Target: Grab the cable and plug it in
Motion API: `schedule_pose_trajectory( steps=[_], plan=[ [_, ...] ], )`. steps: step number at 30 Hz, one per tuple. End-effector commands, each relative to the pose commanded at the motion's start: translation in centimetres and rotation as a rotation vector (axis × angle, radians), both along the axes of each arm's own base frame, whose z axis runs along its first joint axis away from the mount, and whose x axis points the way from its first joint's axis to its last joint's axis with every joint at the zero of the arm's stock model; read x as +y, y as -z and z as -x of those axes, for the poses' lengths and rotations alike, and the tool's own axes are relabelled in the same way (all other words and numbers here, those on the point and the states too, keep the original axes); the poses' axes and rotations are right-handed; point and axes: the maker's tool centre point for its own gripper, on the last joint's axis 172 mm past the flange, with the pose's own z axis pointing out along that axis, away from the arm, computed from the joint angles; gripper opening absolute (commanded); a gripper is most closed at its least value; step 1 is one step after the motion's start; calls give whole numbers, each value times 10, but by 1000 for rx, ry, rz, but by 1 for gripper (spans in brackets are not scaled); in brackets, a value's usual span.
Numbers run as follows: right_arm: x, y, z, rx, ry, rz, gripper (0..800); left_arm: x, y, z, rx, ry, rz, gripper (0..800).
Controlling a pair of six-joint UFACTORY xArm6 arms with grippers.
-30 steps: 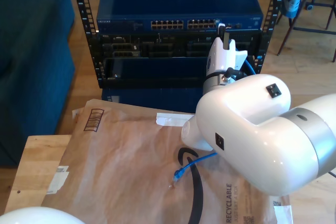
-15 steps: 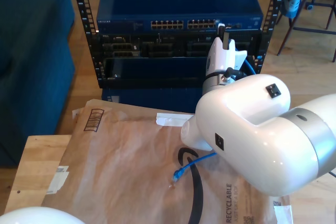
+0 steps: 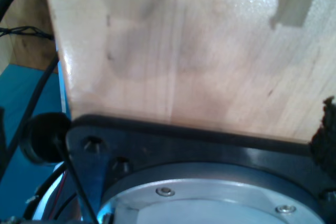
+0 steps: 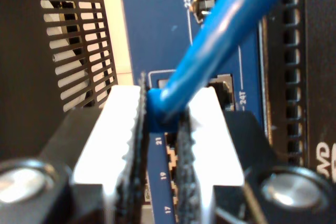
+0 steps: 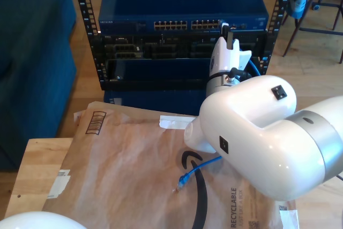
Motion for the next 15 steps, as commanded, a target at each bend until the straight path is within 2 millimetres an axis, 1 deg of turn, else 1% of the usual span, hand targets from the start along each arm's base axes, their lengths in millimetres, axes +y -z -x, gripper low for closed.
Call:
schedule_pose_trajectory(
  steps=[10, 15],
  plan=[
    [2, 2, 0, 4, -4, -1, 0, 0, 0, 0, 0, 0, 0, 800],
    [3, -3, -2, -6, -5, -5, 0, 0, 0, 0, 0, 0, 0, 800]
  ],
)
